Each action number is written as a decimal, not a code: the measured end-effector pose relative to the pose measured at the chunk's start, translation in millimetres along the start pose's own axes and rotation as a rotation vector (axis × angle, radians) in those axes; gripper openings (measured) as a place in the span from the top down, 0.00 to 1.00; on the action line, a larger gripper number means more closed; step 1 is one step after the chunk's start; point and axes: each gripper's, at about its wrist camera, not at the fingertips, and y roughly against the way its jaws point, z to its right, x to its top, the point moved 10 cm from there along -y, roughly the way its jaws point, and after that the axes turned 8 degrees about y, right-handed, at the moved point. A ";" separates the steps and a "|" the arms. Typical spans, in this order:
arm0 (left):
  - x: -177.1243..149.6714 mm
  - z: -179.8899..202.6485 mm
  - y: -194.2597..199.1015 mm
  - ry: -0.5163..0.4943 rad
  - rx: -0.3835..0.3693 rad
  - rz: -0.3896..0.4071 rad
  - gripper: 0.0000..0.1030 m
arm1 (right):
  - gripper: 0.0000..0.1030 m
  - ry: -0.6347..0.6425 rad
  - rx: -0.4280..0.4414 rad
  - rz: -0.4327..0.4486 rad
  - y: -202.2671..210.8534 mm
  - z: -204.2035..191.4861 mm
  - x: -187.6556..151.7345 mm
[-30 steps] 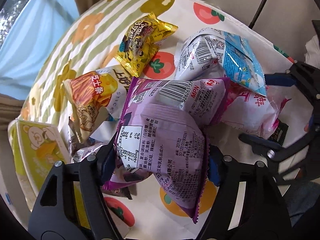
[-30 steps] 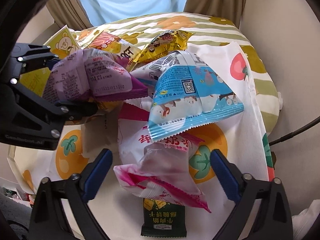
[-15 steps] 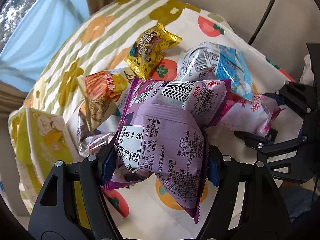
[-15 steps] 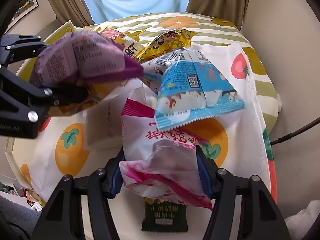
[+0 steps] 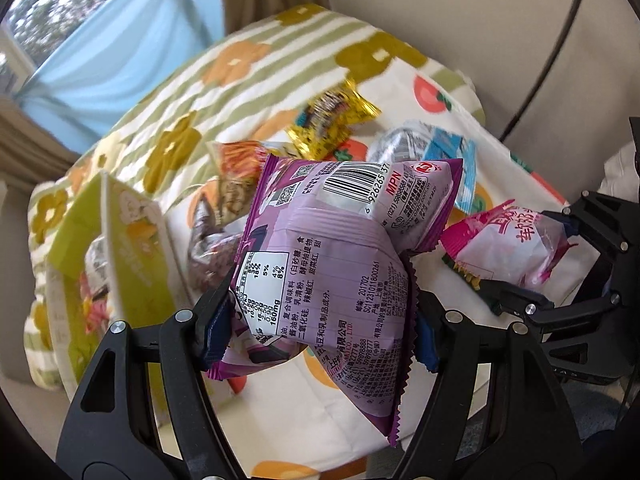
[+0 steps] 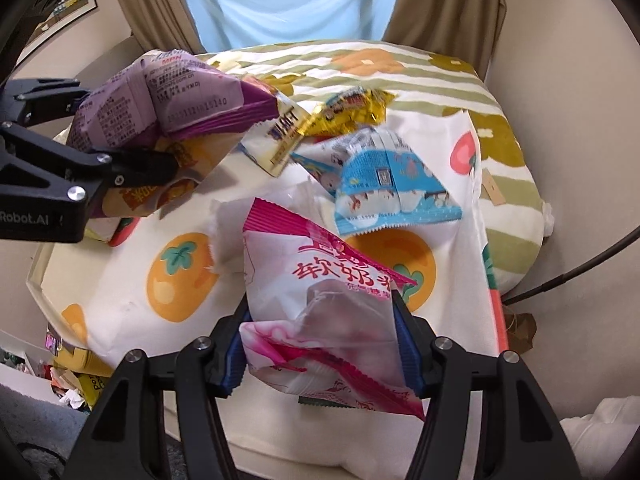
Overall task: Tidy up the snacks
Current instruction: 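Grasp the purple snack bag with the left gripper while the right grasps a pink-white bag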
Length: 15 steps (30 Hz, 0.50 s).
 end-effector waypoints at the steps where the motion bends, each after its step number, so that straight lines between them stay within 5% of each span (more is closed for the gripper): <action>1: 0.8 -2.9 5.0 0.015 0.004 0.010 0.33 | 0.45 0.006 0.002 0.005 5.4 -2.3 3.0; 8: -5.8 -59.5 48.9 0.223 0.064 0.085 0.33 | 0.46 0.120 0.022 0.077 41.2 -28.1 44.1; 15: -30.1 -159.8 92.8 0.375 0.187 0.149 0.33 | 0.46 0.211 0.107 0.161 63.6 -79.4 103.8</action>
